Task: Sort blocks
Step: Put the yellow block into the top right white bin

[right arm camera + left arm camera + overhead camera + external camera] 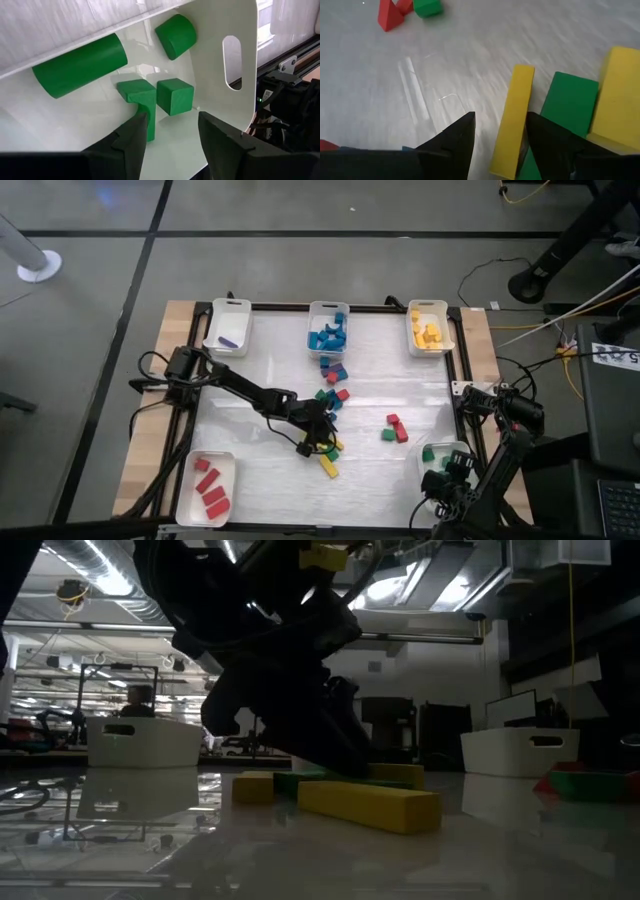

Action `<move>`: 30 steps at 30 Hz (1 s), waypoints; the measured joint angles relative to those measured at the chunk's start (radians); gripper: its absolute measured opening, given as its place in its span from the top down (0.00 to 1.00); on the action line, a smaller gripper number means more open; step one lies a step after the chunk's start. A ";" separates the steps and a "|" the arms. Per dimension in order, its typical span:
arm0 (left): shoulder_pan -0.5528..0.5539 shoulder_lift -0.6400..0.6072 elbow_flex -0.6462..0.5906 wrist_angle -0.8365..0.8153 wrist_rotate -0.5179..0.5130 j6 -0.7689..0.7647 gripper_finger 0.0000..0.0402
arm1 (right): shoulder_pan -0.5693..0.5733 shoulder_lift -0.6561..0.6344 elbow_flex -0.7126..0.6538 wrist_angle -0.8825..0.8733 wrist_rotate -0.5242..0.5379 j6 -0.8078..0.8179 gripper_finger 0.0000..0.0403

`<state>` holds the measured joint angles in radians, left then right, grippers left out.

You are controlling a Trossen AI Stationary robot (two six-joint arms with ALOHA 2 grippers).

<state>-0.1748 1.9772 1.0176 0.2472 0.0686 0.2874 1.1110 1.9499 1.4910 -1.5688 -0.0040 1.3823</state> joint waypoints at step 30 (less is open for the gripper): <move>0.005 -0.005 0.102 -0.039 0.010 0.000 0.89 | -0.275 -0.140 0.026 -0.003 -0.147 -0.195 0.55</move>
<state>-0.1703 1.9719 1.1199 0.2085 0.0788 0.2878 0.8356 1.8095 1.5173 -1.5716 -0.1513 1.1870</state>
